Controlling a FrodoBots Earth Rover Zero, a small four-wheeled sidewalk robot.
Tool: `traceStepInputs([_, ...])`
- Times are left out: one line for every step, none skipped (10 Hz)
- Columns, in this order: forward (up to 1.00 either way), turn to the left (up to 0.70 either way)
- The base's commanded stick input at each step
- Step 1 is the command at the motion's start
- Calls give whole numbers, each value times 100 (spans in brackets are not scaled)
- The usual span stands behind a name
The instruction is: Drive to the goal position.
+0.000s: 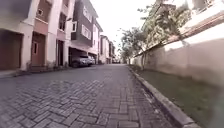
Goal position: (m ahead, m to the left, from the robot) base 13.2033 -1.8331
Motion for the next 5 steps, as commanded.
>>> traceStepInputs([70, 0])
traceStepInputs([70, 0])
traceStepInputs([70, 0])
traceStepInputs([70, 0])
traceStepInputs([70, 0])
